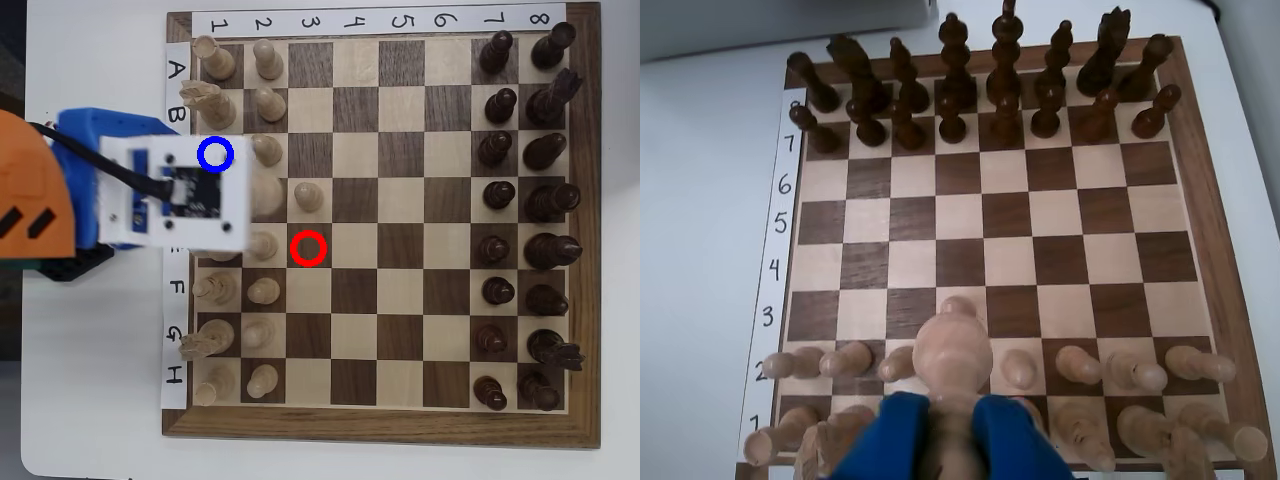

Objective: Move the piece to destination

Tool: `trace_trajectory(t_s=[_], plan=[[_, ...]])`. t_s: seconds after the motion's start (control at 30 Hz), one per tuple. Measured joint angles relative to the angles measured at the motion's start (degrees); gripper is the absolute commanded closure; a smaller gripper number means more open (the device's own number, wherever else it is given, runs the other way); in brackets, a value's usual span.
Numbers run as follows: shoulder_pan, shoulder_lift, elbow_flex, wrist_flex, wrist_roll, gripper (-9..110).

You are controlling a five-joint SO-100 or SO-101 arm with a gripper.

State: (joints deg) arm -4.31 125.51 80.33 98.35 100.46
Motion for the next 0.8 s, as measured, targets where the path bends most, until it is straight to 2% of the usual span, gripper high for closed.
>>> trace_trajectory(t_s=[0.33, 0.8], plan=[[-4.92, 10.55, 14.68, 0.00, 0.00, 101], [-11.16, 17.14, 26.02, 0.00, 0.00, 101]])
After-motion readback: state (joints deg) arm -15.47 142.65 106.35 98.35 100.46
